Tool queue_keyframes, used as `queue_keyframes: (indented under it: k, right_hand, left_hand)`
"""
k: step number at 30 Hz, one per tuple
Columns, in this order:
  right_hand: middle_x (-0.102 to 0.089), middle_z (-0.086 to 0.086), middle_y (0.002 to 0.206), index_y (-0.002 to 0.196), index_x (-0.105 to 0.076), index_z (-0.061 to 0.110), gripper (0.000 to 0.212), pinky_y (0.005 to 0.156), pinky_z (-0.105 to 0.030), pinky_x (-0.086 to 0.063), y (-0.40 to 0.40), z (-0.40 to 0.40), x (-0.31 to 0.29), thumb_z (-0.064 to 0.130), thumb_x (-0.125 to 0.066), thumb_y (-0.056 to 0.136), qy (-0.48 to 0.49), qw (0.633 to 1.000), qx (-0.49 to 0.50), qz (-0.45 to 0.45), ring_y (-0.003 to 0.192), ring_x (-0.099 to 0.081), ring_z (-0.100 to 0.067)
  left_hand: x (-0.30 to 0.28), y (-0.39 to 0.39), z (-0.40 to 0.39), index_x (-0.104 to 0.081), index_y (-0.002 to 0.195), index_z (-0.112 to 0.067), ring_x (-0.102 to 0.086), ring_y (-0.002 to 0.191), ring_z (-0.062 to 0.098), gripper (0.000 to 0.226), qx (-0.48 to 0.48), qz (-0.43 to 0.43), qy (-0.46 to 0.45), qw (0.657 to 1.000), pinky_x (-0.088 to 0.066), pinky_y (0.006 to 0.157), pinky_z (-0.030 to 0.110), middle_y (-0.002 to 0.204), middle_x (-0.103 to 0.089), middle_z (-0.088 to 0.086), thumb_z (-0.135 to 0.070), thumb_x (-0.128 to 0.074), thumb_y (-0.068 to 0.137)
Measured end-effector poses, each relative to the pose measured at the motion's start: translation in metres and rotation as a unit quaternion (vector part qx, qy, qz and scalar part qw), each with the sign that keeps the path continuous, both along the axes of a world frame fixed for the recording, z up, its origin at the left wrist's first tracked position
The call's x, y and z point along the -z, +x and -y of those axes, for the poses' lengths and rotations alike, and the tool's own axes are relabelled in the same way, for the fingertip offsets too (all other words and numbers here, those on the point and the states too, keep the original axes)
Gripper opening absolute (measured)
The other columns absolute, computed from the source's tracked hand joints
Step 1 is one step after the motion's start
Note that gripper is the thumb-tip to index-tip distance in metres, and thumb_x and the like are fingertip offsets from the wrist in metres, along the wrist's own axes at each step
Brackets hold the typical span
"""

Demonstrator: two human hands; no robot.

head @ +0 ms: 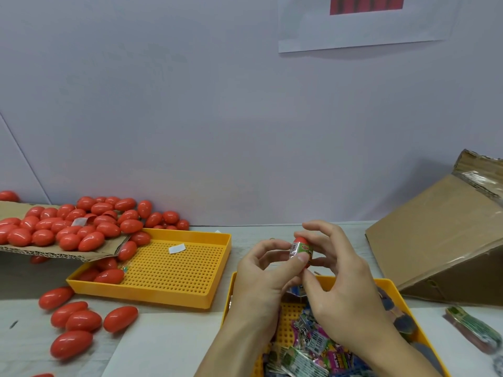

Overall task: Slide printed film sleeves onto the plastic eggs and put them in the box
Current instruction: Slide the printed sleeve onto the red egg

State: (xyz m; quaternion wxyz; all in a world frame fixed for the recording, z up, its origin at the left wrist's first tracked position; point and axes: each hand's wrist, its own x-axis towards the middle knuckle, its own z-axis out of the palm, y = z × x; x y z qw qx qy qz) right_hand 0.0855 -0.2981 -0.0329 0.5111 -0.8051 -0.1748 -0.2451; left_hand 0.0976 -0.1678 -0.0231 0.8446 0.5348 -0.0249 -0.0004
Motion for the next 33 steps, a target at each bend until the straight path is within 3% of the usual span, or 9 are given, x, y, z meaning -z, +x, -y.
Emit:
queue_keyframes:
  k: [5,9,14,17,21,27,31,33]
  right_hand:
    - [-0.062,0.026,0.117,0.124,-0.045,0.05,0.06,0.087,-0.029,-0.056,0.0,-0.001,-0.001,0.01,-0.07,0.087,-0.006,1.0,0.005,0.01,0.112,-0.061,-0.002]
    - [-0.063,0.026,0.115,0.124,-0.046,0.047,0.058,0.083,-0.023,-0.055,0.0,0.0,-0.002,0.01,-0.071,0.086,-0.008,1.0,0.012,0.022,0.107,-0.063,-0.003]
    - [-0.063,0.024,0.117,0.123,-0.048,0.045,0.059,0.085,-0.025,-0.055,-0.001,0.0,-0.003,0.007,-0.071,0.084,-0.012,0.999,0.003,0.03,0.115,-0.059,-0.002]
    - [-0.06,0.023,0.117,0.121,-0.05,0.043,0.054,0.081,-0.026,-0.055,-0.001,-0.001,-0.003,0.014,-0.074,0.083,-0.013,0.999,0.014,0.035,0.118,-0.056,-0.004]
    - [-0.058,0.023,0.103,0.114,-0.053,0.043,0.049,0.073,-0.019,-0.052,0.0,-0.004,-0.003,0.023,-0.081,0.079,-0.04,0.997,0.055,0.044,0.105,-0.058,-0.004]
    - [-0.061,0.027,0.089,0.105,-0.049,0.048,0.041,0.072,-0.006,-0.045,-0.004,-0.012,-0.005,0.035,-0.076,0.077,-0.127,0.986,0.093,0.053,0.092,-0.059,0.005]
    - [-0.06,0.023,0.08,0.1,-0.057,0.038,0.035,0.063,-0.012,-0.049,-0.004,-0.019,-0.001,0.023,-0.079,0.077,-0.158,0.976,0.147,0.042,0.075,-0.061,0.001]
    - [-0.063,0.019,0.078,0.097,-0.061,0.036,0.027,0.064,-0.018,-0.052,-0.004,-0.021,-0.004,0.024,-0.078,0.08,-0.152,0.973,0.176,0.009,0.071,-0.061,-0.001]
  left_hand:
    - [-0.002,-0.002,0.003,-0.069,0.094,-0.005,-0.07,0.073,0.025,0.039,0.025,-0.023,-0.003,0.999,-0.059,0.065,0.032,0.085,-0.071,0.011,-0.02,-0.091,0.066]
    - [-0.004,-0.003,0.003,-0.071,0.094,-0.003,-0.069,0.069,0.024,0.032,0.066,-0.043,-0.027,0.996,-0.059,0.065,0.032,0.078,-0.068,0.011,-0.029,-0.075,0.077]
    - [-0.005,-0.002,0.002,-0.064,0.098,0.002,-0.069,0.07,0.026,0.033,0.075,-0.054,-0.059,0.994,-0.058,0.073,0.039,0.077,-0.069,0.014,-0.023,-0.072,0.079]
    - [-0.006,0.0,0.001,-0.061,0.106,0.008,-0.07,0.069,0.027,0.039,0.032,-0.055,-0.095,0.993,-0.06,0.063,0.031,0.079,-0.069,0.016,-0.017,-0.073,0.078]
    - [-0.005,0.003,-0.002,-0.062,0.109,0.009,-0.069,0.069,0.022,0.036,-0.015,-0.051,-0.127,0.99,-0.058,0.061,0.026,0.08,-0.071,0.014,-0.013,-0.072,0.083]
    - [-0.003,0.002,0.002,-0.068,0.096,0.009,-0.068,0.07,0.02,0.033,0.013,-0.056,-0.066,0.996,-0.059,0.065,0.026,0.087,-0.071,0.017,-0.019,-0.072,0.08]
    - [-0.001,0.0,0.003,-0.061,0.091,0.004,-0.072,0.075,0.026,0.038,0.013,-0.055,-0.051,0.997,-0.06,0.066,0.035,0.081,-0.072,0.014,-0.018,-0.078,0.065]
    - [-0.001,0.001,0.003,-0.061,0.092,0.003,-0.072,0.078,0.029,0.04,0.02,-0.061,-0.025,0.998,-0.059,0.065,0.035,0.083,-0.073,0.016,-0.026,-0.079,0.07]
